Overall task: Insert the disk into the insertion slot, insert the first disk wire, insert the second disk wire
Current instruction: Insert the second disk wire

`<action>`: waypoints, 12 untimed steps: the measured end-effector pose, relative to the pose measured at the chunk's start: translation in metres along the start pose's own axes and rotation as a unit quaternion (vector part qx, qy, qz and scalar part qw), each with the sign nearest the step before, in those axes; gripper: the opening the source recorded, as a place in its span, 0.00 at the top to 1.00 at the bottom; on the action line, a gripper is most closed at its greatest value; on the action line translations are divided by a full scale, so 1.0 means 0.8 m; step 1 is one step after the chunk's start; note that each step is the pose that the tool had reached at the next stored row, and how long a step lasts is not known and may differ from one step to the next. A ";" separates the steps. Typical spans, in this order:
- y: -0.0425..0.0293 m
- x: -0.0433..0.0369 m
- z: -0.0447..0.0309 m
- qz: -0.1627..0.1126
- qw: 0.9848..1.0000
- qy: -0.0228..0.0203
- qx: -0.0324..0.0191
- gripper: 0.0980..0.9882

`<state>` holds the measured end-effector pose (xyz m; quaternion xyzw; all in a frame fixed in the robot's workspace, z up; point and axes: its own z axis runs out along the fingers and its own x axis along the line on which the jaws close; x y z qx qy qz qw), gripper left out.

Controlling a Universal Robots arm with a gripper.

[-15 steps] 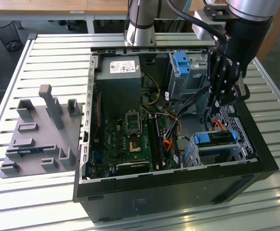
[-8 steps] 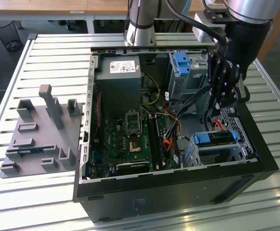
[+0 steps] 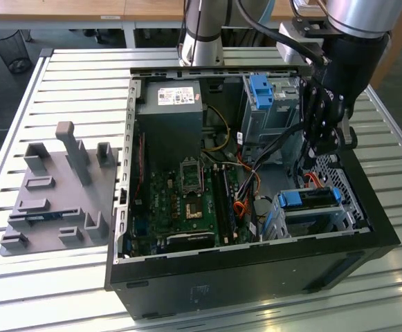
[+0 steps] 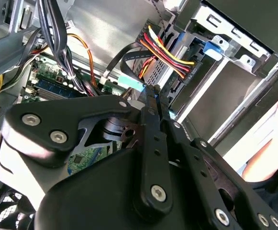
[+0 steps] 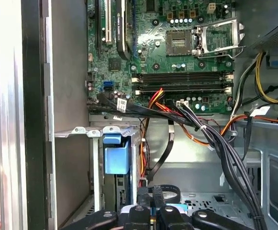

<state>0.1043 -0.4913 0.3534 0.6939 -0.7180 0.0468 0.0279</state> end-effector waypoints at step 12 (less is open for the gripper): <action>0.0000 0.000 0.0056 0.002 0.999 -0.052 -0.002 0.94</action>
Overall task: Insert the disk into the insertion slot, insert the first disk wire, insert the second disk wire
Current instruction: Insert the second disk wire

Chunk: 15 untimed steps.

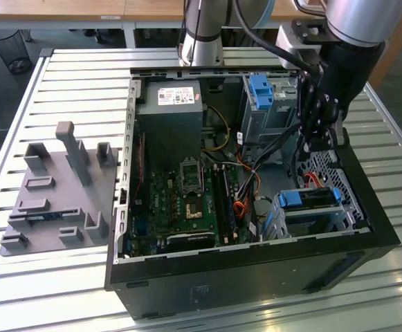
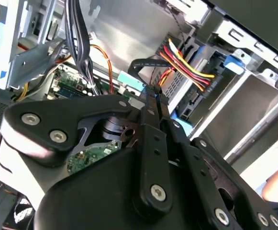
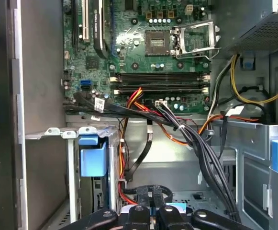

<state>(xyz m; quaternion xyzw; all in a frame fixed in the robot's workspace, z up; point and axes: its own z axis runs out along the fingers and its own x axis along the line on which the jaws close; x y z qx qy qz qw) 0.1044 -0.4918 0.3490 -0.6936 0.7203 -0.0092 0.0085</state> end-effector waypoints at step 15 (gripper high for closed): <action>-0.0002 0.014 0.0119 0.000 1.000 0.000 0.007 0.94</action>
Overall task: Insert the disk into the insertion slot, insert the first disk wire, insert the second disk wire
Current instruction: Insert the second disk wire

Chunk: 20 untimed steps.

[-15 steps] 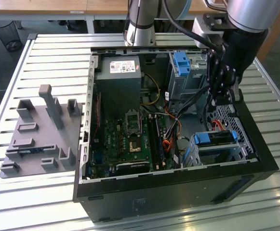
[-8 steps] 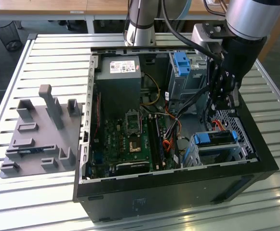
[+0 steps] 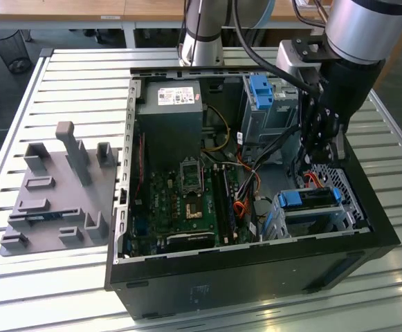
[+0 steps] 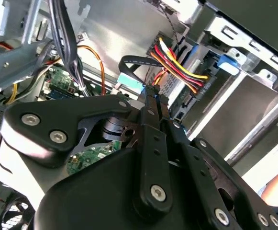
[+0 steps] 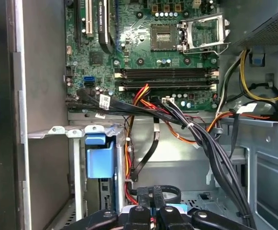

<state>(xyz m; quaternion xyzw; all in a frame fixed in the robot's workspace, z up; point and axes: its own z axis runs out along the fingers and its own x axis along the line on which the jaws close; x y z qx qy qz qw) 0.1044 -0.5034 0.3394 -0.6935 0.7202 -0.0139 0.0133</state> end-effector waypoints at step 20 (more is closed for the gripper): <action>0.0009 0.039 0.0023 -0.001 1.000 -0.005 0.006 0.94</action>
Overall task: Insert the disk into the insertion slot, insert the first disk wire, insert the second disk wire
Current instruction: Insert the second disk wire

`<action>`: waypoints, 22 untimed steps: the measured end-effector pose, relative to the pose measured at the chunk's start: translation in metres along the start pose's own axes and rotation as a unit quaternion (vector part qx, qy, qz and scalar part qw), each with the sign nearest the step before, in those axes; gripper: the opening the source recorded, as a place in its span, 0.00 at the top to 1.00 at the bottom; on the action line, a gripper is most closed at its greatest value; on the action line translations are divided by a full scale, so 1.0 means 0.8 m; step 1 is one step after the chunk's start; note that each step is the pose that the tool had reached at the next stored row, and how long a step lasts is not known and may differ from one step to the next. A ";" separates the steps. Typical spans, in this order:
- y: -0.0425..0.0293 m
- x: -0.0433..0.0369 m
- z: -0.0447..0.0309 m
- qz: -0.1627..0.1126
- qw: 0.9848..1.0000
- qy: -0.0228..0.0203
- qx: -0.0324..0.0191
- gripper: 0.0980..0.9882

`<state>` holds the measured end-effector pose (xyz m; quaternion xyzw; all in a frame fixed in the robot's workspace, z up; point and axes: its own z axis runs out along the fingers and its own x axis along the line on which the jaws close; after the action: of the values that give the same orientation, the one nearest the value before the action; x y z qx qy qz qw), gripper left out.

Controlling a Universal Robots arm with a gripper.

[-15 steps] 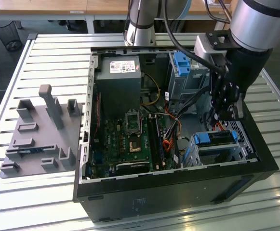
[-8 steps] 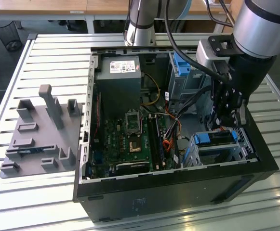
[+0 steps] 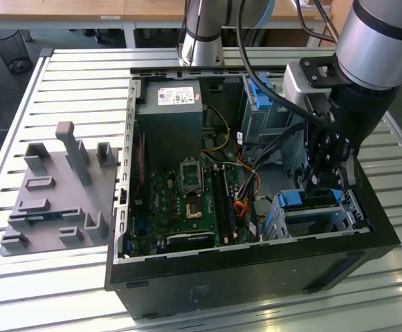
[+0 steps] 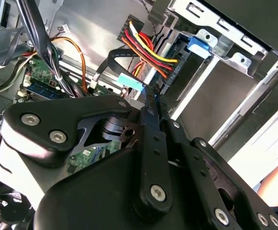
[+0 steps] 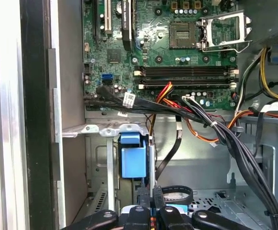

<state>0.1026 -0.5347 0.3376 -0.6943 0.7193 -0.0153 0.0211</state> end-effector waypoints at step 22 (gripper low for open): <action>-0.0024 0.003 0.0055 -0.001 1.000 0.000 0.000 0.94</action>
<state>0.1046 -0.5373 0.3332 -0.6947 0.7189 -0.0155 0.0214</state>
